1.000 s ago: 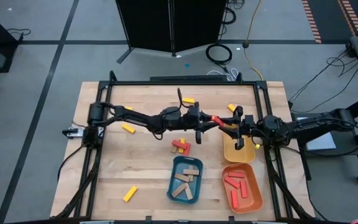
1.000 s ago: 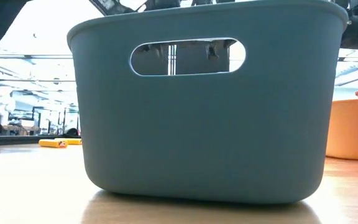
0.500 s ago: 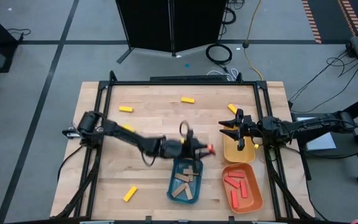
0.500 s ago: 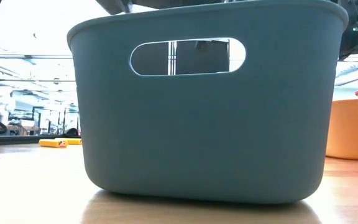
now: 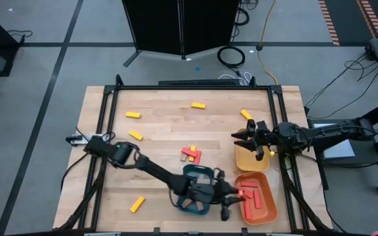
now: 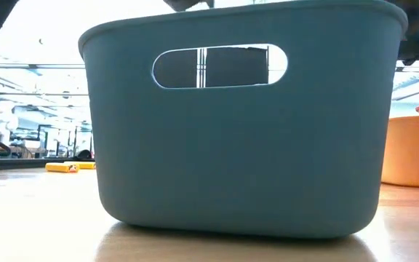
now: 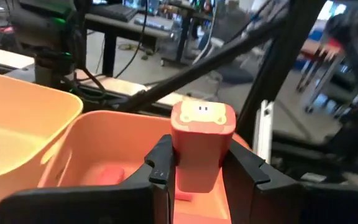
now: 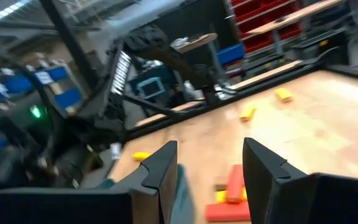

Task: Sort blocks
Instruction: Put the orange block into the orange bin

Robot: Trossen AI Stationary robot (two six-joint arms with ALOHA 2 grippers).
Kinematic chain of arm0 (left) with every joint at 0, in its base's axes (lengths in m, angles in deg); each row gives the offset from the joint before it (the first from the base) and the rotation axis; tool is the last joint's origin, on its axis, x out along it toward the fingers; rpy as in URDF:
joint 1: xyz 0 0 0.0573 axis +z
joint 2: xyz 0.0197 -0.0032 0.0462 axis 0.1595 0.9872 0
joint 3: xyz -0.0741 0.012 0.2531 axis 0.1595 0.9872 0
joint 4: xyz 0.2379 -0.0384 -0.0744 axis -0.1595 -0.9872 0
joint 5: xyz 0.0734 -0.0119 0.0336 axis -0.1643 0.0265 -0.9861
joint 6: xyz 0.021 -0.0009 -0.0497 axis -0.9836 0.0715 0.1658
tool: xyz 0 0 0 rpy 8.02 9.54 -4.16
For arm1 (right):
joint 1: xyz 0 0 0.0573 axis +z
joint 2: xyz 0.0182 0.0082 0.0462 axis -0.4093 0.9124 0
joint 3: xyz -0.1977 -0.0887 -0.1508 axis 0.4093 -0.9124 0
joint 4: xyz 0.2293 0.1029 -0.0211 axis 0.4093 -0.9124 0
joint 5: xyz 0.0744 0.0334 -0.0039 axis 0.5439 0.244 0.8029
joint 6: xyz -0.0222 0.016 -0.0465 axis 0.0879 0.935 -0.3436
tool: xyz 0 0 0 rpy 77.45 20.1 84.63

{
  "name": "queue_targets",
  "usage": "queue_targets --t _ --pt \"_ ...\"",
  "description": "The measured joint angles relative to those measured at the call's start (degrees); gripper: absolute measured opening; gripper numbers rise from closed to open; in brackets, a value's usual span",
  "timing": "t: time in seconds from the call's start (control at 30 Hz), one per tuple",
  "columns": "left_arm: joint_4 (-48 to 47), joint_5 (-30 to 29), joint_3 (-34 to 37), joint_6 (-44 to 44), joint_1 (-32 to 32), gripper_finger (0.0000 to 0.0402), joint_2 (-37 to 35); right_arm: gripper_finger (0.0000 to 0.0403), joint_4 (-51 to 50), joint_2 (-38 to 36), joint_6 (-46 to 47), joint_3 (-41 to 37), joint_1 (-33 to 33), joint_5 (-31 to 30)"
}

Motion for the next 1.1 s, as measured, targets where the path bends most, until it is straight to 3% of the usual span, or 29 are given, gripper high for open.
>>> queue_targets --t 0.17,0.3,0.73,0.97,1.1 --pt "-8.50 0.41 -11.73 -2.48 1.00 0.0075 6.04 0.0109 0.17 -1.93 3.04 0.00 -0.02 2.87" --pt "-11.31 2.37 -17.03 -2.21 1.99 0.0075 9.62 0.0109 0.39 -4.24 2.24 0.61 0.00 3.32" --pt "-14.77 6.84 -18.01 -2.59 2.99 0.0077 10.63 0.0109 0.48 -7.29 -2.54 3.78 -0.07 3.23" --pt "-15.94 7.83 -18.01 -3.89 3.72 0.0235 10.45 0.0109 0.44 -7.44 -3.83 3.78 -0.07 3.22" --pt "-20.12 11.96 -17.97 -5.80 4.97 0.0281 8.55 0.0109 0.39 -7.48 -3.85 3.78 -0.07 3.29"
